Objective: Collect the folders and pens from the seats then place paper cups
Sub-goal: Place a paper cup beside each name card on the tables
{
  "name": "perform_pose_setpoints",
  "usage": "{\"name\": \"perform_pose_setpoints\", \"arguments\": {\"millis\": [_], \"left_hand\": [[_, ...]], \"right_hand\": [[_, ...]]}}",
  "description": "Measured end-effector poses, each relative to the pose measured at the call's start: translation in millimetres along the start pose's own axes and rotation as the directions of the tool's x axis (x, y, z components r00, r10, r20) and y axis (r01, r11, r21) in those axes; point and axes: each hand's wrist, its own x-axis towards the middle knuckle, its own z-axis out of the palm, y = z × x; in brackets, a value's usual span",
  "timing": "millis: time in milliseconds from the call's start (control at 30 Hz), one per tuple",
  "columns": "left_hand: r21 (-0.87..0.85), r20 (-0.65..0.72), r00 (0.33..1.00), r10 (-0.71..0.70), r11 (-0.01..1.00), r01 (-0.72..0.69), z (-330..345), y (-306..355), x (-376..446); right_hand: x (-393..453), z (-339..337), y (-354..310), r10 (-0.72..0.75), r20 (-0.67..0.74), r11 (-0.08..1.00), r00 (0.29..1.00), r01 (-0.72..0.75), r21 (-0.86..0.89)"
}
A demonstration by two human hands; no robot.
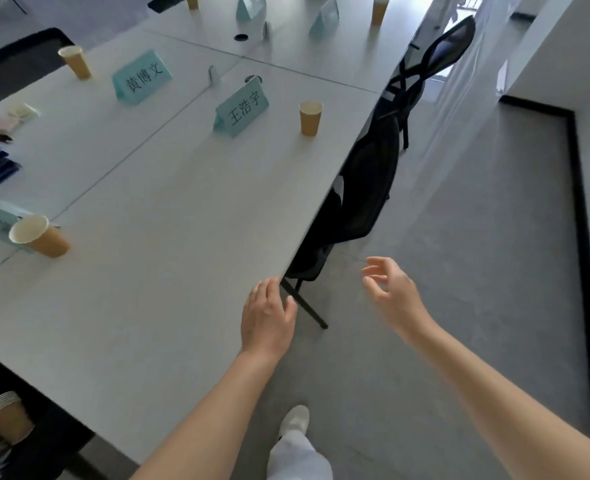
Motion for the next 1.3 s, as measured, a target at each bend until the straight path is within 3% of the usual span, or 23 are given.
{"name": "perform_pose_setpoints", "arguments": {"millis": [300,567,900,1033,1300], "left_hand": [[-0.057,-0.01,0.998,-0.061,0.997,0.06,34,49,114],[-0.05,0.018,0.986,-0.165,0.985,0.166,54,81,230],[-0.07,-0.072,0.955,-0.287,0.957,0.282,73,119,346],[-0.095,-0.103,0.917,-0.385,0.921,0.377,95,140,377],[-0.161,-0.202,0.788,-0.581,0.814,0.558,138,204,429]], "right_hand": [[133,-44,-30,-0.1,0.02,0.994,0.995,0.1,-0.037],[272,-67,-70,-0.073,0.077,0.996,0.994,0.077,-0.048],[414,-69,-79,-0.087,0.255,0.991,0.963,0.11,-0.079],[474,-74,-79,-0.126,0.358,0.985,0.925,0.16,-0.067],[581,-86,-83,-0.213,0.589,0.943,0.78,0.322,-0.087]]}}
